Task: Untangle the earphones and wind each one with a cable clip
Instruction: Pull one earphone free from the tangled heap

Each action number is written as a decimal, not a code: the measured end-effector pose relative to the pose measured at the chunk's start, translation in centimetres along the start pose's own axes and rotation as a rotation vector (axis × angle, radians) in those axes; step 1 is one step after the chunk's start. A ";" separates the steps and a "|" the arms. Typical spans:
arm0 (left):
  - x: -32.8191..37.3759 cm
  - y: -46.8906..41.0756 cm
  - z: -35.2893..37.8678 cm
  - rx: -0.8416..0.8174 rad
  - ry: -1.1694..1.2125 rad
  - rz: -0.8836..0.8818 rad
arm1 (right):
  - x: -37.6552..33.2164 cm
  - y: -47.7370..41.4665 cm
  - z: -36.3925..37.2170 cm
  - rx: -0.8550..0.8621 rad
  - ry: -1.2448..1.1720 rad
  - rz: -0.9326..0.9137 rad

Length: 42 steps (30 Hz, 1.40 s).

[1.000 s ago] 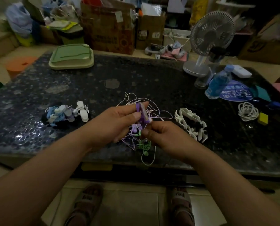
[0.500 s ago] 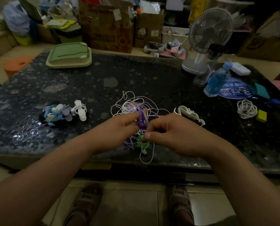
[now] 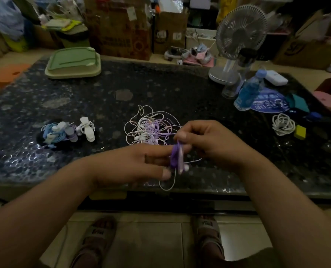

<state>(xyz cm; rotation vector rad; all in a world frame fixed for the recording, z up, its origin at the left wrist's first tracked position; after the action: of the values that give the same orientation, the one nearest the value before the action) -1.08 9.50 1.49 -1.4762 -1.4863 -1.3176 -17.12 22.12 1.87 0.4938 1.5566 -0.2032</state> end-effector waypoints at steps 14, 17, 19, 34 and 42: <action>-1.9 -0.8 -2.0 0.572 -0.503 -0.046 | 1.7 -0.3 5.2 0.145 0.026 0.103; -1.5 -0.8 -1.9 0.581 -0.710 -0.030 | 1.7 -0.3 5.1 0.163 -0.103 0.156; -1.4 -0.9 -1.8 0.578 -0.745 -0.028 | 1.8 -0.4 4.8 0.165 -0.156 0.158; -2.1 -2.1 -1.2 0.569 -0.608 -0.011 | 1.1 0.0 3.6 0.236 0.056 0.051; -2.6 -2.2 -1.0 0.523 -0.536 -0.051 | 1.2 -0.3 4.1 0.223 0.078 0.071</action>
<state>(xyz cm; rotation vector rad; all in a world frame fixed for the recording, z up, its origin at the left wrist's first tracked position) -3.03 8.07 -1.08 -1.4918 -2.0202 -0.4910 -13.49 20.31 0.41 0.7379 1.5979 -0.3081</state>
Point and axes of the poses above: each hand's wrist, its own y-axis away from the middle knuckle, its own z-axis out of the palm, x = y × z, the point moved 3 cm from there along -y, towards the middle knuckle, and after that the axes turned 9 degrees about -y, right-handed, at the moved point
